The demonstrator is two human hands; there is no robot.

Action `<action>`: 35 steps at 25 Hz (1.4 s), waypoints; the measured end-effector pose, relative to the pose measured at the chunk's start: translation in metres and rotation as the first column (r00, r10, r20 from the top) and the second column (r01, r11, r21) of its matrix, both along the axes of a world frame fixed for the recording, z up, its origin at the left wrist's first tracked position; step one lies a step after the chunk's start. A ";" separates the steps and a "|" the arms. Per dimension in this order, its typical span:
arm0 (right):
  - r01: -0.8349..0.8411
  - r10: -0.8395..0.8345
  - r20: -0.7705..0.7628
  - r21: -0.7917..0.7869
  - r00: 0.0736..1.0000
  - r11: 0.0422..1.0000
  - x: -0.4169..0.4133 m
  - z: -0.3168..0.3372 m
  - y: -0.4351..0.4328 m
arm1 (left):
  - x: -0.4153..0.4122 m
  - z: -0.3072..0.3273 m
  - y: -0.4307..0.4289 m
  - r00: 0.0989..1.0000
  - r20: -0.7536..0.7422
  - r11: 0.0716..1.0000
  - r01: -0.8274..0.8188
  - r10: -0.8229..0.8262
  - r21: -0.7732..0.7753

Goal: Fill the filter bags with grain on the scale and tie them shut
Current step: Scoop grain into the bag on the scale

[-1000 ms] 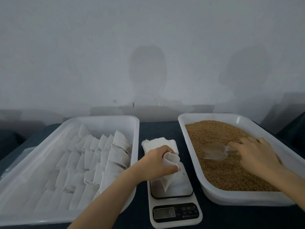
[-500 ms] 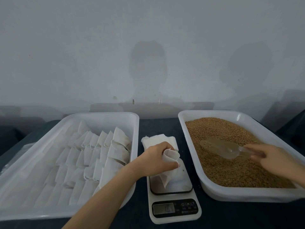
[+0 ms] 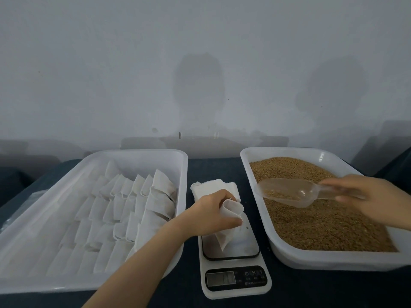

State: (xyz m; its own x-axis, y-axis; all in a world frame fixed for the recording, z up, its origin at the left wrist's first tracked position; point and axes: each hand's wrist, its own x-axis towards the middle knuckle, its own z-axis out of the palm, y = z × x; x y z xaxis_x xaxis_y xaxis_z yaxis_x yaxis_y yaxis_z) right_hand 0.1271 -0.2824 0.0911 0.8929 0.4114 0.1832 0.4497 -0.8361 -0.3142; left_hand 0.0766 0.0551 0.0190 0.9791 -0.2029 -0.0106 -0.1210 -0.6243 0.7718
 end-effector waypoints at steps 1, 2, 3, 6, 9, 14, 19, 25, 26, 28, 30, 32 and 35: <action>-0.044 0.044 0.005 -0.010 0.999 0.999 -0.004 0.007 0.009 | 0.000 0.000 0.000 1.000 0.002 1.000 0.003 -0.003 0.000; -0.081 0.081 0.004 -0.026 0.997 0.996 -0.008 0.013 0.017 | 0.000 0.001 0.000 1.000 0.003 1.000 0.004 -0.004 -0.001; -0.114 0.114 0.000 -0.043 0.993 0.993 -0.010 0.018 0.026 | -0.001 0.001 0.000 1.000 0.002 1.000 0.004 -0.004 -0.003; -0.182 0.182 -0.019 -0.056 0.983 0.982 -0.016 0.026 0.044 | -0.001 0.002 0.000 1.000 -0.013 1.000 0.001 -0.001 -0.015; -0.197 0.203 0.051 -0.108 0.978 0.974 -0.015 0.028 0.053 | -0.002 0.003 0.000 1.000 -0.009 1.000 0.003 -0.004 -0.024; -0.193 0.226 0.127 -0.233 0.966 0.953 -0.012 0.032 0.062 | -0.002 0.003 0.001 1.000 0.008 1.000 0.002 -0.002 -0.005; -0.202 0.259 0.144 -0.322 0.955 0.925 -0.012 0.043 0.068 | -0.001 0.002 0.000 0.999 0.044 1.000 0.005 -0.003 -0.028; -0.173 0.302 0.194 -0.494 0.933 0.852 -0.017 0.062 0.085 | -0.001 0.001 0.001 0.999 0.043 0.999 0.006 -0.004 -0.042; -0.171 0.323 0.213 -0.523 0.922 0.835 -0.019 0.065 0.088 | -0.001 0.001 0.001 0.999 0.042 0.999 0.003 -0.001 -0.045; -0.165 0.359 0.250 -0.566 0.899 0.808 -0.022 0.071 0.096 | -0.001 0.002 0.001 0.999 0.042 0.999 0.000 0.002 -0.049; -0.151 0.387 0.286 -0.599 0.877 0.786 -0.026 0.074 0.103 | -0.001 0.003 0.000 0.999 0.038 0.999 -0.005 0.007 -0.052; -0.132 0.415 0.325 -0.631 0.850 0.765 -0.032 0.075 0.109 | -0.002 0.005 0.000 0.999 0.028 0.998 -0.016 0.018 -0.067; -0.111 0.439 0.379 -0.640 0.815 0.760 -0.043 0.075 0.115 | -0.003 0.005 -0.001 0.999 0.019 0.997 -0.024 0.026 -0.077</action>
State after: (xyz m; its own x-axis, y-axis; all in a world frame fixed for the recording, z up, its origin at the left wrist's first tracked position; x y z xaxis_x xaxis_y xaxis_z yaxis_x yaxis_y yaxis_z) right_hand 0.0842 -0.1679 0.1658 0.5776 0.7921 0.1973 0.6382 -0.5888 0.4960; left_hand 0.0738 0.0542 0.0244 0.9838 -0.1779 0.0237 -0.1221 -0.5662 0.8152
